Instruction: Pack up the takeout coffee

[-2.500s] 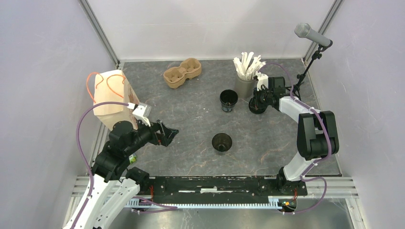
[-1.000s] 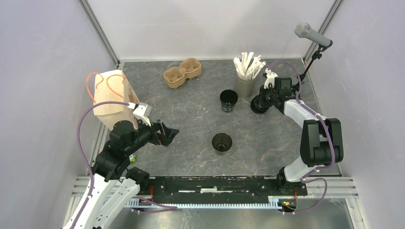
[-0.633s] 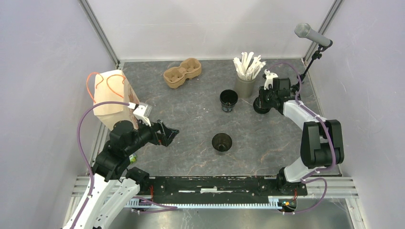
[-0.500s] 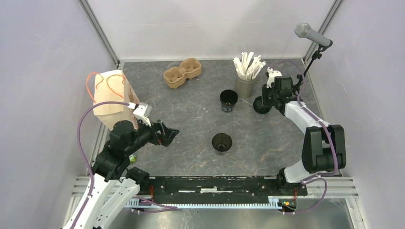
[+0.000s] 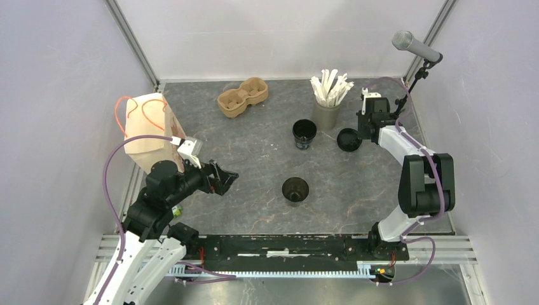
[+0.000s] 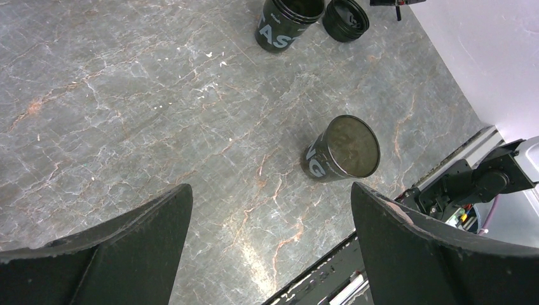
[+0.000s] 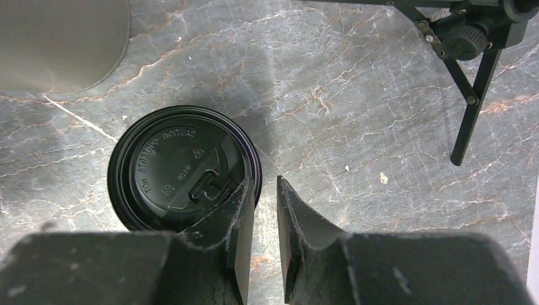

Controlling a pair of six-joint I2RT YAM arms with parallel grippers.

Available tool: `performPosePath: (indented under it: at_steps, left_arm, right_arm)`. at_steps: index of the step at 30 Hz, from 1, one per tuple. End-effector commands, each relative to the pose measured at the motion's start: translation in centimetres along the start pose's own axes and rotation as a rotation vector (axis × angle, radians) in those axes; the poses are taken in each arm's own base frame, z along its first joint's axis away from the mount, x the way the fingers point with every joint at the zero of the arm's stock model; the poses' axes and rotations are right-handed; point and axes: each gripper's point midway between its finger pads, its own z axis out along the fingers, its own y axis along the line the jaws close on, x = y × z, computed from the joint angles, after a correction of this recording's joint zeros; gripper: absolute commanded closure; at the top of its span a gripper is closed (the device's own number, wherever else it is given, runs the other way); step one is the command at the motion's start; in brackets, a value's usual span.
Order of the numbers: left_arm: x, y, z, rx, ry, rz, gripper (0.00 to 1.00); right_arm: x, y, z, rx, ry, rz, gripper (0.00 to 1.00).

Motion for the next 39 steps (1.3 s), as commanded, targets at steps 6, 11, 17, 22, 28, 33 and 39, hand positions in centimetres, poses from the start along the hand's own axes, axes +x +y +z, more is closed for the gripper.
performPosePath:
  at_steps: [6, 11, 17, 22, 28, 33, 39]
  left_arm:
    - [-0.1, -0.4, 0.3, 0.018, -0.001, -0.027, 0.0]
    - [-0.1, -0.3, 0.4, 0.015, -0.001, -0.028, 0.0]
    - [-0.1, -0.3, 0.4, 0.014, 0.002, -0.029, 0.0]
    - [-0.1, -0.3, 0.4, 0.014, 0.003, -0.029, 0.0]
    - [0.0, -0.3, 0.5, 0.013, 0.005, -0.029, 0.0]
    - [0.0, -0.3, 0.5, 0.013, 0.007, -0.03, 0.0]
    - [0.0, -0.3, 0.5, 0.015, 0.008, -0.029, 0.0]
  right_arm:
    - [-1.4, 0.0, 0.8, -0.035, -0.023, 0.013, 0.75]
    - [-0.8, 0.4, 1.4, -0.056, -0.004, 0.017, 0.76]
    - [-0.3, 0.4, 1.8, -0.062, 0.007, 0.021, 0.77]
    - [-0.2, 0.4, 1.9, -0.063, 0.008, 0.027, 0.79]
    - [0.1, 0.3, 2.1, -0.064, 0.02, 0.032, 0.78]
    - [0.4, 0.5, 2.2, -0.069, 0.03, 0.033, 0.78]
    - [0.6, 0.5, 2.3, -0.071, 0.036, 0.033, 0.78]
